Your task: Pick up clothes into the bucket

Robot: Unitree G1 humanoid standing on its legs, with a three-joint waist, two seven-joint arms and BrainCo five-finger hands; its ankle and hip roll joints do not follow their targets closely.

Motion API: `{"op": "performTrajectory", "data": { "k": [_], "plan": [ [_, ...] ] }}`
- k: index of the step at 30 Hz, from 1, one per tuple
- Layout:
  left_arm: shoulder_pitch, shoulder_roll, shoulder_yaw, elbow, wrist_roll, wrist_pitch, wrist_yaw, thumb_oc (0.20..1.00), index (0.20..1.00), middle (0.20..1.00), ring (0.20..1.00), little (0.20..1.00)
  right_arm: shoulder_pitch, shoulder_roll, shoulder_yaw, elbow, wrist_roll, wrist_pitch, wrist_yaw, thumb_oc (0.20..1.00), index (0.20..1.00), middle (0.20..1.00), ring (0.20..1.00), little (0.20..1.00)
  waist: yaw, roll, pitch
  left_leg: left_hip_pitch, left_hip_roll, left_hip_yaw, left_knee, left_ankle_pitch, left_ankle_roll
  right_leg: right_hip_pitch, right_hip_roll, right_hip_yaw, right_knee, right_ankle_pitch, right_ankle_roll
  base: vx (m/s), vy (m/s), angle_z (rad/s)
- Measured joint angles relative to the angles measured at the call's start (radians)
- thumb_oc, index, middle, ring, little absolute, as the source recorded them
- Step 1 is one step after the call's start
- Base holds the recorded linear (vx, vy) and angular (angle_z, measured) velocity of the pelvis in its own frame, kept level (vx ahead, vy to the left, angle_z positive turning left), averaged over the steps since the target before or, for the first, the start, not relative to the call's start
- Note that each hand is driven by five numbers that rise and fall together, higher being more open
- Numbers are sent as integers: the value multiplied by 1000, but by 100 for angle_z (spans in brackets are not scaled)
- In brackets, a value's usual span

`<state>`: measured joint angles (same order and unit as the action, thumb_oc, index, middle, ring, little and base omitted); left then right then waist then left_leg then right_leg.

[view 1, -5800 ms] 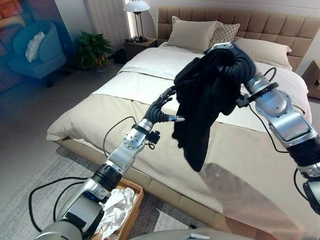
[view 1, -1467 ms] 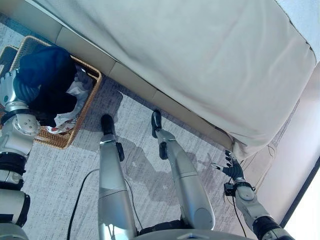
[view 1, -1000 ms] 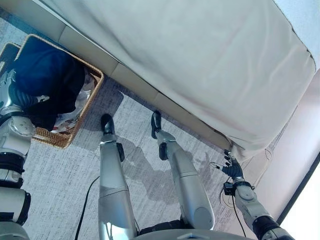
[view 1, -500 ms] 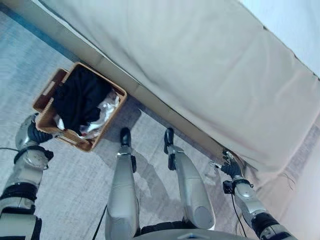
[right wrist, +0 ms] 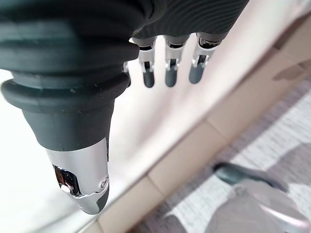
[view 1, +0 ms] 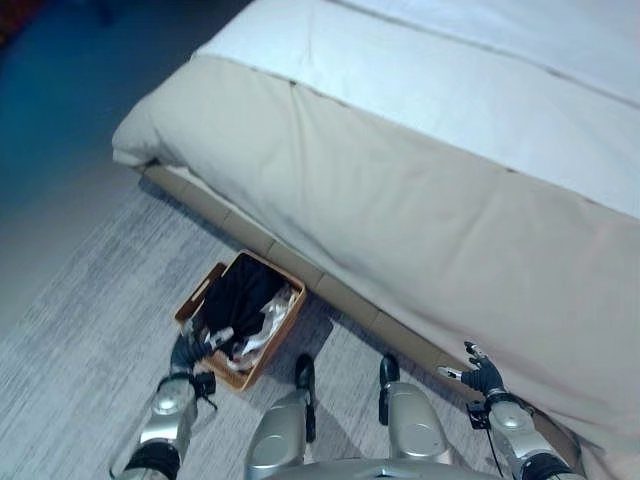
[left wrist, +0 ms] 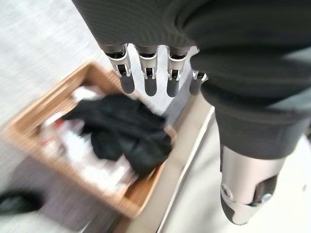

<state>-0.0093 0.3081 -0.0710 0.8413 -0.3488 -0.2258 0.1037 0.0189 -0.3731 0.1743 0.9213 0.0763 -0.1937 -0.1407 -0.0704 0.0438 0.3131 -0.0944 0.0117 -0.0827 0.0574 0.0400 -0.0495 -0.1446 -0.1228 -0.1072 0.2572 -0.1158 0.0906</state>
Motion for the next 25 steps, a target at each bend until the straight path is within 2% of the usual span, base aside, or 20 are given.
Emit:
{"op": "performTrajectory", "data": {
  "k": [3,6,9,15,18,25],
  "plan": [
    [6,-61,-53,51,5,-2,-18,1000,1000,1000,1000,1000,5,19,37,45,-48,4,1,1000,1000,1000,1000,1000,2,1,-59,44,16,-4,-16,0,-1,41,16,-9,-9,-14,-13,114,-77,7],
    [38,-88,-142,77,43,0,-37,1000,1000,1000,1000,1000,13,21,80,51,-114,7,0,1000,1000,1000,1000,1000,2,3,-137,70,26,-4,-18,-9,-13,64,32,-14,1,-45,-22,68,-51,1],
    [46,-100,-148,131,123,3,-44,1000,1000,1000,1000,1000,3,20,104,95,-172,23,-1,1000,1000,1000,1000,1000,5,5,-180,85,37,-3,-15,-14,-21,71,39,-13,8,-58,-39,61,-29,-4],
    [88,-128,-144,261,145,24,-47,1000,1000,1000,1000,1000,16,36,113,108,-186,39,0,1000,1000,1000,1000,1000,10,7,-210,105,52,6,-8,-35,-23,87,52,-8,12,-65,-50,53,1,-5],
    [87,-123,-143,260,215,24,-41,1000,1000,1000,1000,1000,19,49,153,106,-183,42,9,1000,1000,1000,1000,1000,21,7,-212,119,52,21,-16,-35,-20,90,52,2,15,-64,-50,12,15,-8],
    [85,-121,-142,280,216,25,-36,1000,1000,1000,1000,1000,73,90,146,133,-87,43,59,1000,1000,1000,1000,1000,32,-12,-248,138,47,25,-42,-33,-15,108,48,7,8,-64,-48,1,4,-3]
  ]
}}
